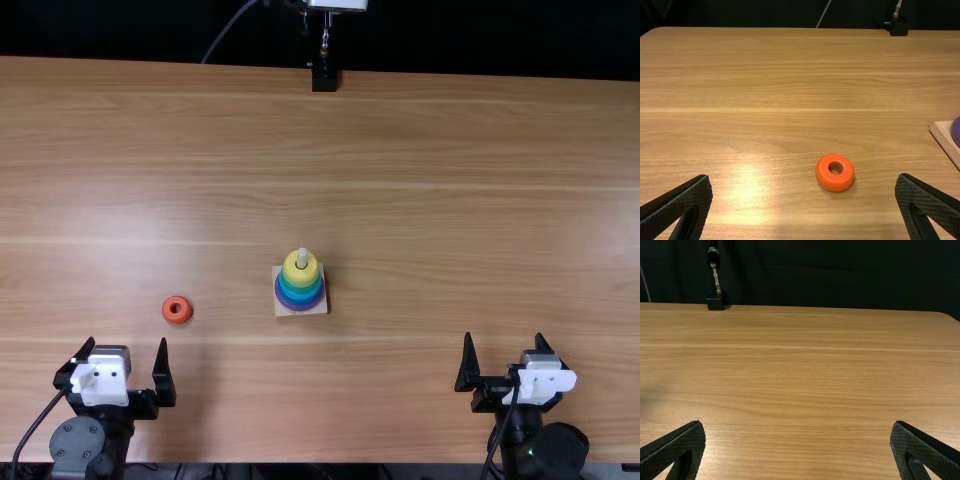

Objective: Build the Hanoi tower: stack the rings onto the peg from bottom to top in this color order: purple, dark blue, light blue, dark green, light green, yellow, orange.

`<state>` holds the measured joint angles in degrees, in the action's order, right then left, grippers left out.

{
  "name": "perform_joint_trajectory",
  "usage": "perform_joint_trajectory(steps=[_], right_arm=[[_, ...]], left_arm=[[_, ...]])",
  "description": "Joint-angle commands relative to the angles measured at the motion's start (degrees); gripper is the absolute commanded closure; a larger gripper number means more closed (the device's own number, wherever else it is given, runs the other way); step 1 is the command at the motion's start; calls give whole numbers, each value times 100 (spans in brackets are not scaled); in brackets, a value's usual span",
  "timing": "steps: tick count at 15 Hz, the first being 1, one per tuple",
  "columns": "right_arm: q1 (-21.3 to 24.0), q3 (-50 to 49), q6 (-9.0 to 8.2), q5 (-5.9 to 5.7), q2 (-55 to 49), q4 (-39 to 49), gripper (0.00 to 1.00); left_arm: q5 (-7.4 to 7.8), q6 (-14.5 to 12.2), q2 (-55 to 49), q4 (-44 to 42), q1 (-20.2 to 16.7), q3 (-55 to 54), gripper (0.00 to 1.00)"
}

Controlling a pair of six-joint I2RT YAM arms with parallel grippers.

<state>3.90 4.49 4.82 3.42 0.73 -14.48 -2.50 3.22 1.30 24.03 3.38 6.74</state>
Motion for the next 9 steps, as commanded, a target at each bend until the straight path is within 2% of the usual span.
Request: perform_joint_trajectory(steps=[1,3,5,9], right_arm=[[41,-352,24,48,-73,-414,0],[41,-352,24,48,-73,-414,0],[41,-352,24,48,-73,-414,0],[41,-352,24,48,-73,-414,0]], left_arm=[[92,-17,380,276,5,-296,0],[145,-17,1144,-125,5,539,0],[134,5,2058,-536,-100,1207,0],[166,36,3306,-600,-311,2147,0]])
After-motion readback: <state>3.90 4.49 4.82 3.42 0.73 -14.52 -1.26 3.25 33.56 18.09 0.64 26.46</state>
